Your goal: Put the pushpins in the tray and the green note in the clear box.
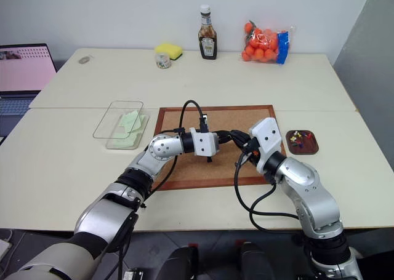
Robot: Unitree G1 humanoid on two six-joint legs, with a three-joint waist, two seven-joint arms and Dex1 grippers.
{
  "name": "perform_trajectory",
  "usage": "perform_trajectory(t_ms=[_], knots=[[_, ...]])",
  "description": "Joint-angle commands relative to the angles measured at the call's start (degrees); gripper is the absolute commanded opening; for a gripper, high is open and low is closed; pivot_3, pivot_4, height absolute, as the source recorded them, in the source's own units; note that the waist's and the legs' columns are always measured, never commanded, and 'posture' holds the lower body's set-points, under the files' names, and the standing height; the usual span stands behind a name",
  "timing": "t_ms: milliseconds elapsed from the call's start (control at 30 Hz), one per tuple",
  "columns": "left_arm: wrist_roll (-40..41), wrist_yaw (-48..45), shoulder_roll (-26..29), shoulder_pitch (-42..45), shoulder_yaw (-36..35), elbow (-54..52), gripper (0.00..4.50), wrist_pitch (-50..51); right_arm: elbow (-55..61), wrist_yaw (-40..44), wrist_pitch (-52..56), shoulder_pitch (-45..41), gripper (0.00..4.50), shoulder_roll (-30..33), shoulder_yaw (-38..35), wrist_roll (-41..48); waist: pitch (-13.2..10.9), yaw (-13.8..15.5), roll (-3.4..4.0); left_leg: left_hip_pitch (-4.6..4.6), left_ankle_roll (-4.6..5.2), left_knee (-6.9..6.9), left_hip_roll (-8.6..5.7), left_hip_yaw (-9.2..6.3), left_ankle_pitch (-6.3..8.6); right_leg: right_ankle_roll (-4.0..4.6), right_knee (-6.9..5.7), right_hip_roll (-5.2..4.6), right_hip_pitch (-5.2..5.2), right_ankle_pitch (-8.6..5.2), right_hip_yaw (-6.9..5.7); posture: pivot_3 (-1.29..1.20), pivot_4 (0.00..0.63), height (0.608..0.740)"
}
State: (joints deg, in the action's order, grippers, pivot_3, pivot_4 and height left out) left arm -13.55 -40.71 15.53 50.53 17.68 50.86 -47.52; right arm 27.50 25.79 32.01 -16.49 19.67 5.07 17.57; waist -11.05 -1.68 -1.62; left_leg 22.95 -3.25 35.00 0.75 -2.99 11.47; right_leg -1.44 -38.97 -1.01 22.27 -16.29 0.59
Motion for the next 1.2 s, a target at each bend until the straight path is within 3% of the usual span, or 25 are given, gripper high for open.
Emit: perform_trajectory(t_ms=[33,500,767,967,1200], knots=[[0.2,0.1,0.3,0.5,0.1,-0.1,0.02,-1.1,2.8,-1.6,0.1,-1.1,0.0,-1.1,-2.6,1.7,0.0,0.0,0.0,0.0,0.0,0.0,0.0,0.0,0.0,0.0,0.0,0.0,0.0,0.0,0.0,0.0,0.15,0.74],[0.2,-0.9,0.9,-0.9,0.7,-0.4,0.02,-0.9,3.4,-6.4,2.2,-2.5,0.0,-3.6,-8.2,5.2,0.0,0.0,0.0,0.0,0.0,0.0,0.0,0.0,0.0,0.0,-0.01,0.0,0.0,0.0,0.0,0.0,0.15,0.74],[9.0,-5.2,2.0,-4.5,-3.9,-8.8,0.02,10.0,4.2,-6.5,3.8,4.0,0.0,2.9,-16.4,4.7,0.0,0.0,0.0,0.02,0.0,0.0,0.0,0.0,0.0,0.0,0.0,-0.01,0.0,0.0,0.01,0.0,0.15,0.74],[10.9,-7.4,4.9,-8.5,-4.1,-20.9,0.02,16.5,-4.5,-5.6,-1.8,9.2,0.0,9.5,-18.2,-1.9,0.0,-0.1,0.01,-0.02,0.0,0.0,0.0,0.03,0.0,0.0,-0.02,-0.01,-0.01,0.0,0.05,0.0,0.15,0.74],[11.7,-7.0,5.6,-10.1,-5.1,-28.1,0.02,23.0,-21.6,-7.6,-7.1,3.2,0.0,11.1,-16.7,-7.9,0.0,-0.2,0.01,-0.06,0.02,0.02,0.03,0.1,-0.01,-0.04,-0.04,0.04,-0.01,0.03,0.15,0.0,0.15,0.74]])
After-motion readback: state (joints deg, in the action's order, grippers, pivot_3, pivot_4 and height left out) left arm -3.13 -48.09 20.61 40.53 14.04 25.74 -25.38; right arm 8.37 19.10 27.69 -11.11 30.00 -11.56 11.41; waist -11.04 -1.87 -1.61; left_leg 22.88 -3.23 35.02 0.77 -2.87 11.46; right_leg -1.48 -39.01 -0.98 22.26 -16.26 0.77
